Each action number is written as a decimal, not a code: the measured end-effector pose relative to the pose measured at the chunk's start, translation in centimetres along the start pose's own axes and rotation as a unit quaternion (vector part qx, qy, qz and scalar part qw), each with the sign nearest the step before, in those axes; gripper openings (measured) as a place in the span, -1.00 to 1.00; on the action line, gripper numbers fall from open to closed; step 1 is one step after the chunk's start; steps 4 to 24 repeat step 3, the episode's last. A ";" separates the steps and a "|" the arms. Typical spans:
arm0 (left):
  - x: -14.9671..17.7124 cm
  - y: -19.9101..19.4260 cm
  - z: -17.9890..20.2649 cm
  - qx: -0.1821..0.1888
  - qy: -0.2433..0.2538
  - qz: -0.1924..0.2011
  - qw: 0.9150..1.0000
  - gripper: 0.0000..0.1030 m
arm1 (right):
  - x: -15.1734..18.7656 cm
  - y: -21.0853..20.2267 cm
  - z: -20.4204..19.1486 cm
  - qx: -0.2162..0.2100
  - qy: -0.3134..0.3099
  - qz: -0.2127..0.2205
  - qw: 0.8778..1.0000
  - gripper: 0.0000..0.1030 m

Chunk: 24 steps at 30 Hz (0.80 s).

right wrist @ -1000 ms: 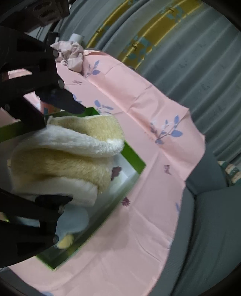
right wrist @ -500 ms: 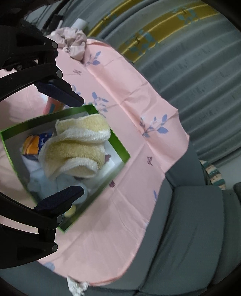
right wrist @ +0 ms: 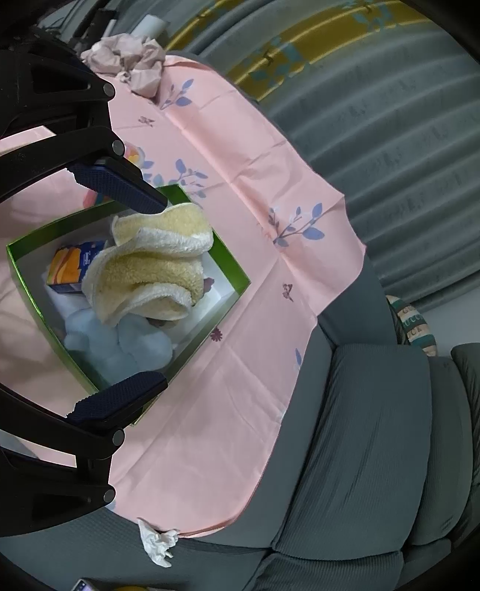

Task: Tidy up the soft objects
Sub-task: 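Lower the towel into the box and open the right gripper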

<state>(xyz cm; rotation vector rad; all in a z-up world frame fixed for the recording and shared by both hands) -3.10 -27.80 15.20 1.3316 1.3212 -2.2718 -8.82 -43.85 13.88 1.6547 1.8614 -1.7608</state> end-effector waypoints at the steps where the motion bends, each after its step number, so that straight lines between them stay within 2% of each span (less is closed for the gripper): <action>1: 0.0 -0.1 -0.1 -0.002 -0.001 0.000 1.000 0.97 | 0.0 0.0 0.0 0.000 0.000 -0.001 1.000 0.70; 24: 0.1 -0.2 -0.4 -0.004 -0.005 0.000 1.000 0.97 | 0.2 -0.1 -0.2 0.003 -0.003 -0.002 1.000 0.70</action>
Point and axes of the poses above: each gripper's, at about its wrist camera, not at the fingertips, and y roughly the way its jaws point, z to its right, x to its underside, the point moved 4 cm from there along y, roughly the way its jaws point, and after that the axes turned 3 degrees about -y, right-handed, at the moved point
